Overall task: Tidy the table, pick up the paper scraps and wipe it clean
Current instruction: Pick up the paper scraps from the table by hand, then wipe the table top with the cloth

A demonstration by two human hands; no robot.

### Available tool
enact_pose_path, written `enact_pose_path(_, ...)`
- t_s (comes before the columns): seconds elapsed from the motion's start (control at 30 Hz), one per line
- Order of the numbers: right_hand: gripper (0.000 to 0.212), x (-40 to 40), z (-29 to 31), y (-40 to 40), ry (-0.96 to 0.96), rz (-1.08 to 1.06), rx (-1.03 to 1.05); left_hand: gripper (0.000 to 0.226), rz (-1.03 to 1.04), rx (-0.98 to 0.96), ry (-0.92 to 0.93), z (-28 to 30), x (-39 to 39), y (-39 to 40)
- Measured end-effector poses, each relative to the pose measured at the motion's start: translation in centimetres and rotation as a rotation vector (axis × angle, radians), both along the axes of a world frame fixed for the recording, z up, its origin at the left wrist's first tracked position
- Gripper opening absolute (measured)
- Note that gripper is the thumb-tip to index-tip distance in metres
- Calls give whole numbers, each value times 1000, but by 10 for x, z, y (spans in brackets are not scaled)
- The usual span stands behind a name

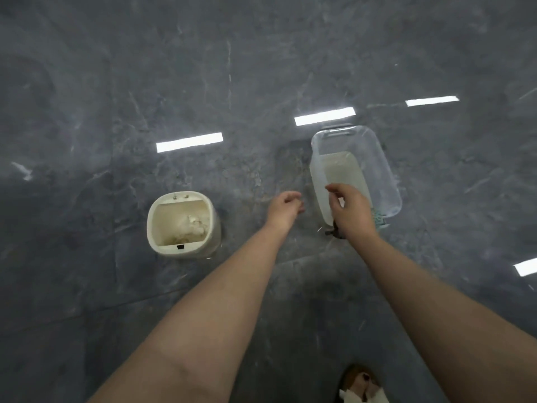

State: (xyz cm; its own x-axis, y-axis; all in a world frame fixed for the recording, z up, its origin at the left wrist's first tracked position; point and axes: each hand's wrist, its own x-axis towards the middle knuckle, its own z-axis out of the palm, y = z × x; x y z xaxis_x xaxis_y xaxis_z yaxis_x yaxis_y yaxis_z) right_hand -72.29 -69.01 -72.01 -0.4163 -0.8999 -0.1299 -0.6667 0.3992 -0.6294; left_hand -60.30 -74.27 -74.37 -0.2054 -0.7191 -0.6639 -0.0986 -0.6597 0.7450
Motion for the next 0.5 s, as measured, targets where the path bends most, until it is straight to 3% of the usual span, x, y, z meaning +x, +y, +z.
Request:
enact_pose_path(0.1, 31, -32, -6, 13, 72, -115, 103, 25, -221, 61, -104, -12, -37, 14)
enact_pose_path(0.27, 37, -55, -14, 30, 310, -148, 455, 53, -399, 13, -307, -16, -73, 29)
enact_pose_path(0.37, 33, -58, -17, 31, 251, -198, 503, 53, -388, -49, -386, -17, -77, 32)
enact_pose_path(0.5, 33, -57, -20, 26, 46, -326, 381, 32, -489, -41, -464, -14, -74, 27)
